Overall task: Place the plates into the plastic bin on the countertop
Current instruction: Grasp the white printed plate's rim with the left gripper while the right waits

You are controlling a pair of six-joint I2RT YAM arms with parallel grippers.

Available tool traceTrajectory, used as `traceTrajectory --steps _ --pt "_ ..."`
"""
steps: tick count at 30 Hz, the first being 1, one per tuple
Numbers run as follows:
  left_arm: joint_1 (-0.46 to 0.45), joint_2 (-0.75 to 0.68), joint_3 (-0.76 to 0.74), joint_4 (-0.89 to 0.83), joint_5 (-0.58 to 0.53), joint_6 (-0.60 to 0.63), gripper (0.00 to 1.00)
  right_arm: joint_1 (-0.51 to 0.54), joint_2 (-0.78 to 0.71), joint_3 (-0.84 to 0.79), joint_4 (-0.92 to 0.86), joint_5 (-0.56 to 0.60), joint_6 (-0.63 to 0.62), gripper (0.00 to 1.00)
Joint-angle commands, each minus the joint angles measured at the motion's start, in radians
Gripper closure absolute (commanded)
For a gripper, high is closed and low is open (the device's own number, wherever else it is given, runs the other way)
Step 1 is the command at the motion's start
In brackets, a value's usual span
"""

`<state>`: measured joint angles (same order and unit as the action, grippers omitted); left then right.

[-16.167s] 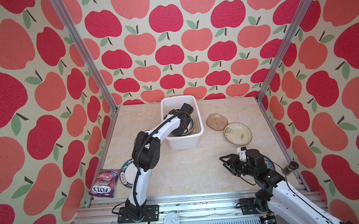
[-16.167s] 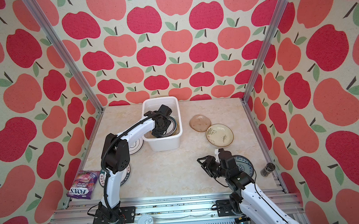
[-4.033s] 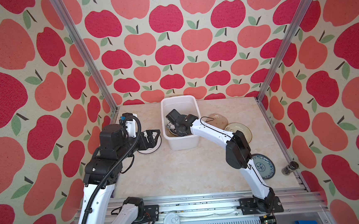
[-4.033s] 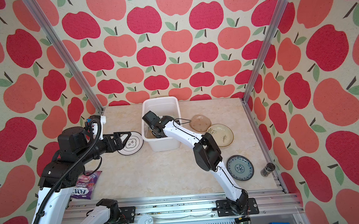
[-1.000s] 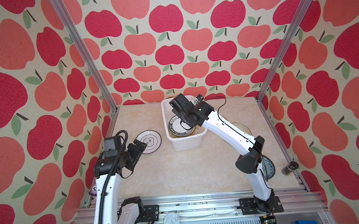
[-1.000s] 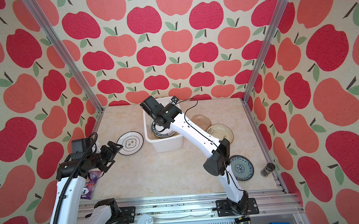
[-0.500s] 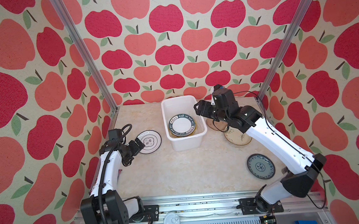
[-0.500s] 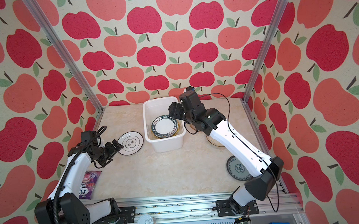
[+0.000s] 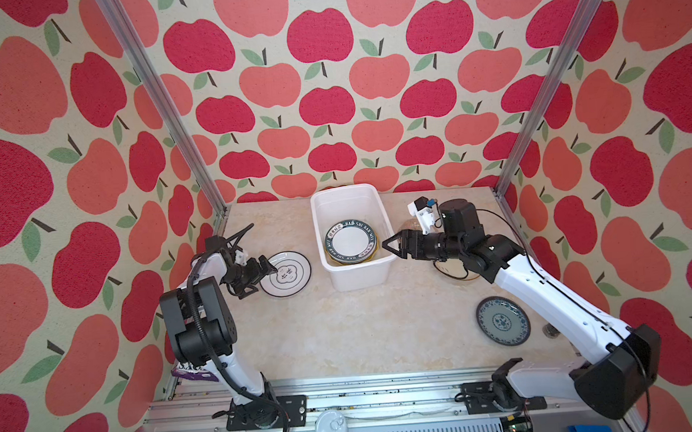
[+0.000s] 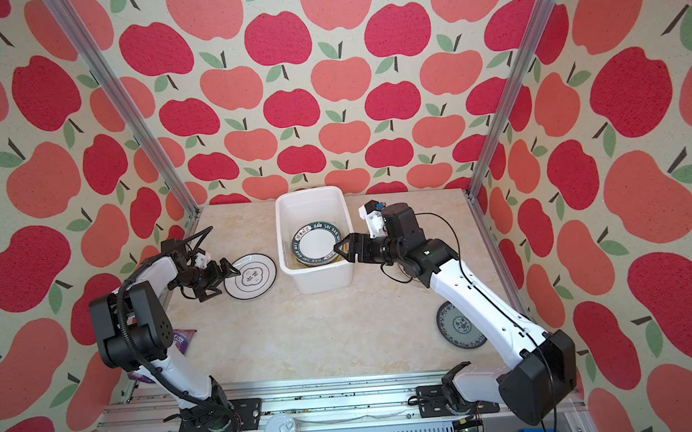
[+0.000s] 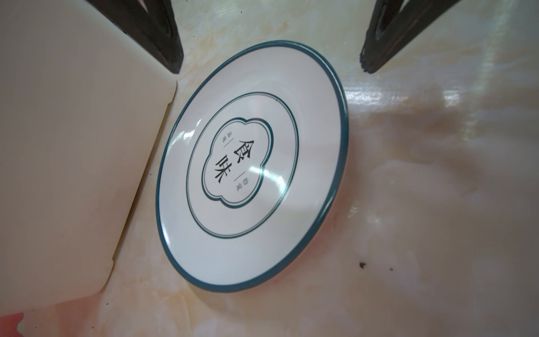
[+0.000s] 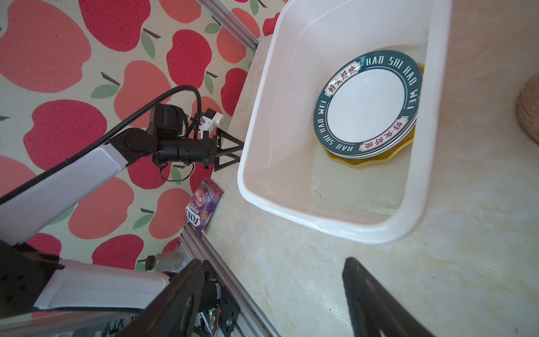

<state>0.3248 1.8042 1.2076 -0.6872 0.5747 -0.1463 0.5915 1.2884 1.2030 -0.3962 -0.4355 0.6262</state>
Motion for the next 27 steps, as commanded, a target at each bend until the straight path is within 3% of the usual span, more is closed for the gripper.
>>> traceTrajectory --steps 1,13,23,27 --pt "0.027 0.050 0.044 -0.008 0.050 0.076 0.04 -0.026 -0.023 -0.033 0.036 -0.173 -0.092 0.21" --pt "0.043 0.191 0.093 0.038 0.107 0.129 0.16 -0.042 0.091 -0.044 0.191 -0.223 -0.044 0.20" --pt "0.048 0.261 0.130 0.017 0.187 0.184 0.47 -0.043 0.163 -0.020 0.261 -0.219 0.023 0.21" --pt "0.048 0.259 0.120 0.007 0.217 0.209 0.54 -0.043 0.179 -0.002 0.275 -0.212 0.039 0.22"
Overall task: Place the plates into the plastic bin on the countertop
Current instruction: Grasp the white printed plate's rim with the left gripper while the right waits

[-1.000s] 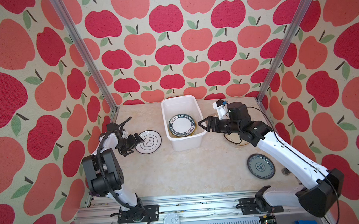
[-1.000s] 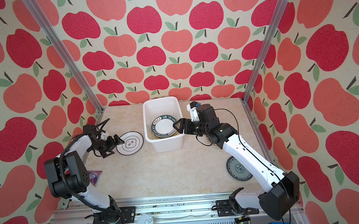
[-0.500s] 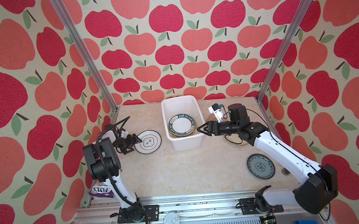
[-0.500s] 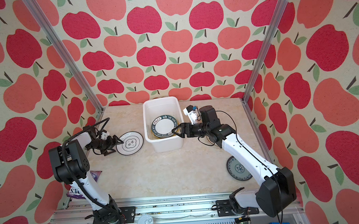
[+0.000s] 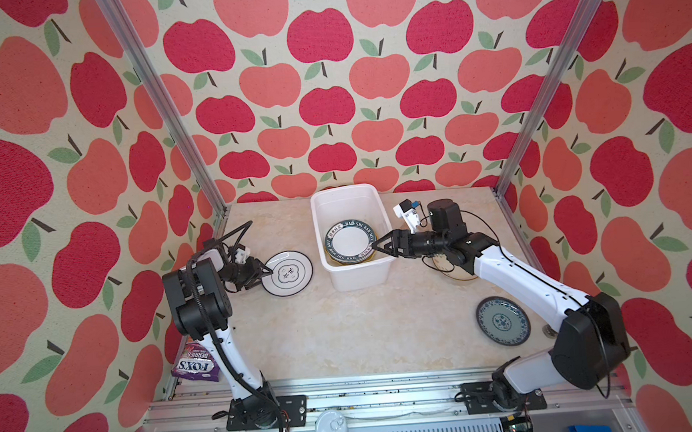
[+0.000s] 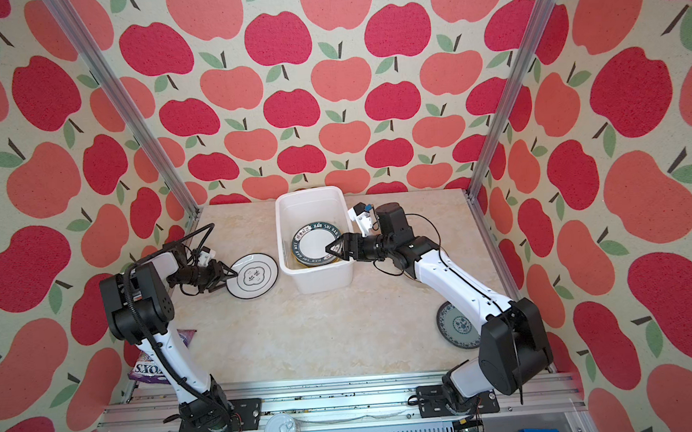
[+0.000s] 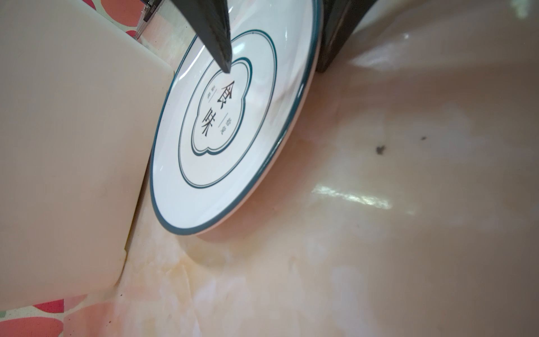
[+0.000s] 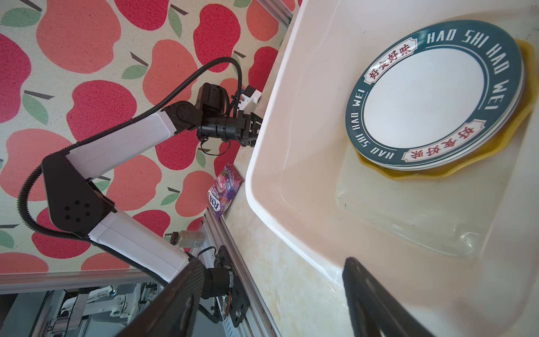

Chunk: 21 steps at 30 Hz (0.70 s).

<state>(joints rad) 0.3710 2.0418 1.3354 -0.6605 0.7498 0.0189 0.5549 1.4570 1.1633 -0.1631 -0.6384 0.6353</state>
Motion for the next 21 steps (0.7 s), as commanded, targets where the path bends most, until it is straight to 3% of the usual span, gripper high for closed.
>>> traceTrajectory --steps 1,21 --pt "0.003 0.017 -0.012 -0.018 0.050 0.044 0.54 -0.006 0.011 0.042 0.043 -0.007 0.031 0.22" --pt "-0.091 -0.047 -0.088 0.063 0.137 -0.035 0.61 -0.005 -0.017 0.011 0.031 0.017 0.034 0.23"
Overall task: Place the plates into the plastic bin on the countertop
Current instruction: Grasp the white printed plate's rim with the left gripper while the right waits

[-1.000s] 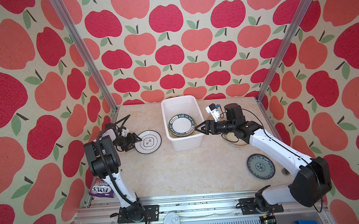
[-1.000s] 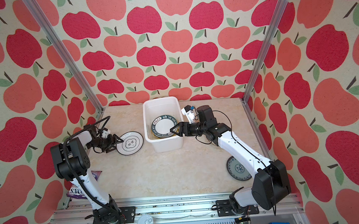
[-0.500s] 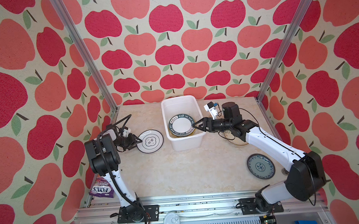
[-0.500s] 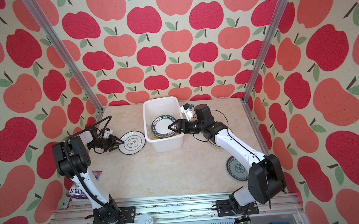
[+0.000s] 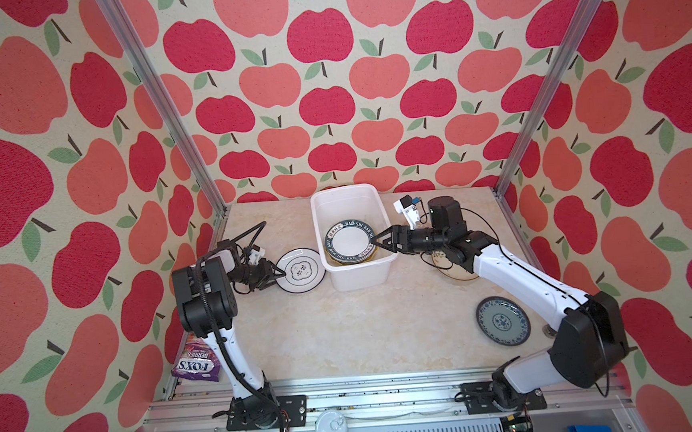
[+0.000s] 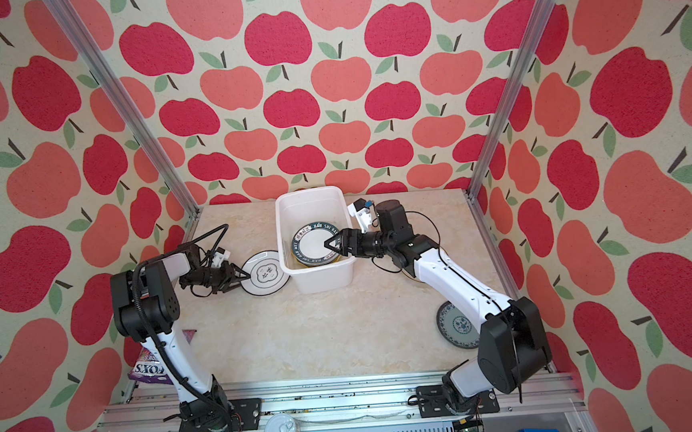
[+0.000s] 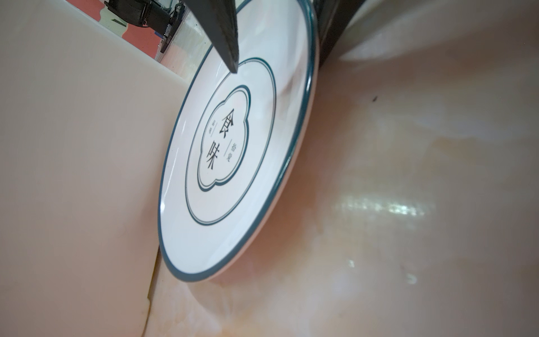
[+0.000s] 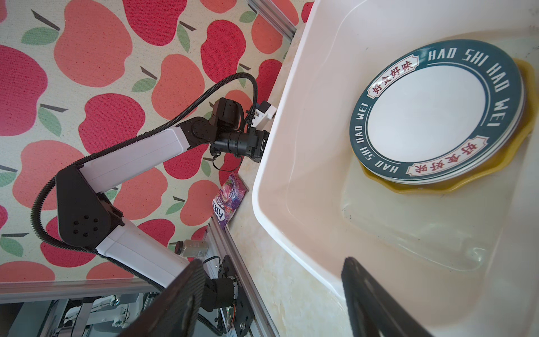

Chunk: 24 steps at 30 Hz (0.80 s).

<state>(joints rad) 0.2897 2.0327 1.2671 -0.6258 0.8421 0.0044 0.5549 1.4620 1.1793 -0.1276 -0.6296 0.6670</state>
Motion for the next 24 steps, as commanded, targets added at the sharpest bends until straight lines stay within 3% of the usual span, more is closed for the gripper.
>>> traceTrajectory --steps 1,12,24 --pt "-0.012 -0.040 -0.021 0.032 0.054 -0.025 0.63 -0.004 -0.022 -0.008 -0.003 0.008 0.002 0.23" --pt "-0.041 -0.083 -0.003 0.071 0.100 -0.082 0.67 0.002 -0.024 -0.025 0.001 -0.002 0.007 0.23" --pt "-0.060 -0.099 0.011 0.077 0.079 -0.101 0.86 0.004 -0.025 -0.028 0.003 0.005 0.008 0.23"
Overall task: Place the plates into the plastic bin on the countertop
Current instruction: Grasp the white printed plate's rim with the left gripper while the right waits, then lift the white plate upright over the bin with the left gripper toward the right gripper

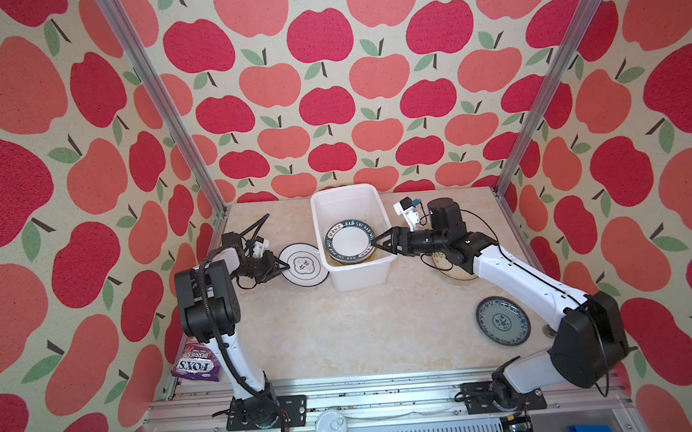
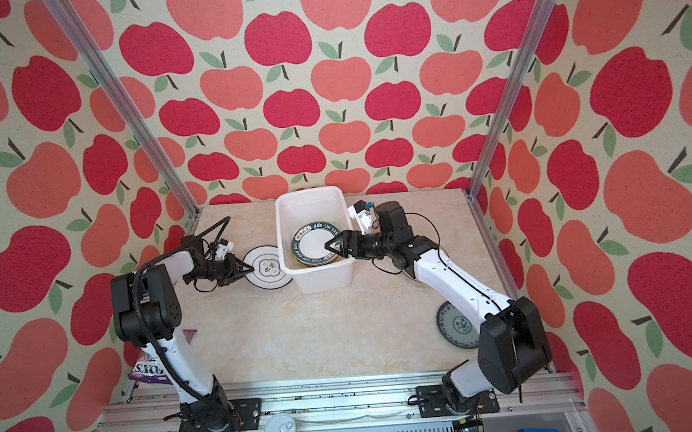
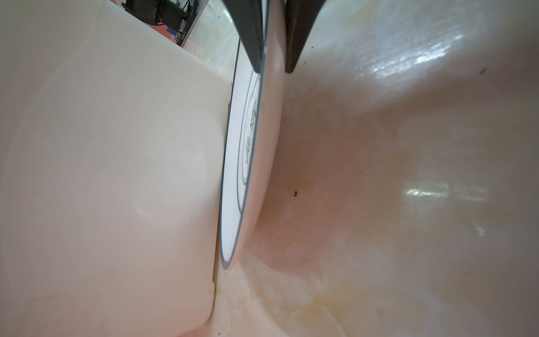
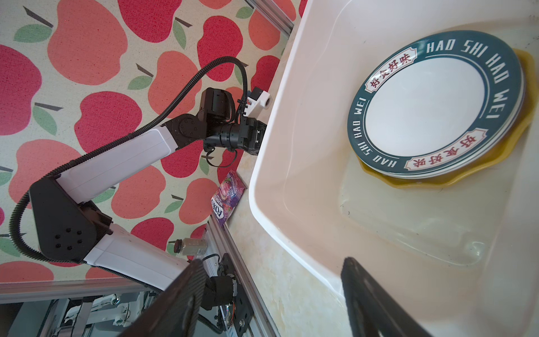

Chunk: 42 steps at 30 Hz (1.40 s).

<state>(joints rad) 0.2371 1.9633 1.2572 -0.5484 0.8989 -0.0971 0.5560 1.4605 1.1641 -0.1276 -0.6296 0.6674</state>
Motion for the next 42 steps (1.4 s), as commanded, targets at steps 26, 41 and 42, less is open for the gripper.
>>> traceTrajectory --steps 26,41,42 --pt "-0.004 -0.794 -0.248 0.311 -0.411 -0.710 0.99 0.088 -0.174 0.078 -0.203 0.355 0.124 0.24" --pt "-0.361 -0.871 -0.184 0.335 -0.512 -1.058 1.00 0.201 -0.258 -0.072 0.094 0.450 0.338 0.24" --pt "-0.386 -0.870 -0.183 0.335 -0.525 -1.077 1.00 0.207 -0.257 -0.080 0.113 0.454 0.343 0.24"
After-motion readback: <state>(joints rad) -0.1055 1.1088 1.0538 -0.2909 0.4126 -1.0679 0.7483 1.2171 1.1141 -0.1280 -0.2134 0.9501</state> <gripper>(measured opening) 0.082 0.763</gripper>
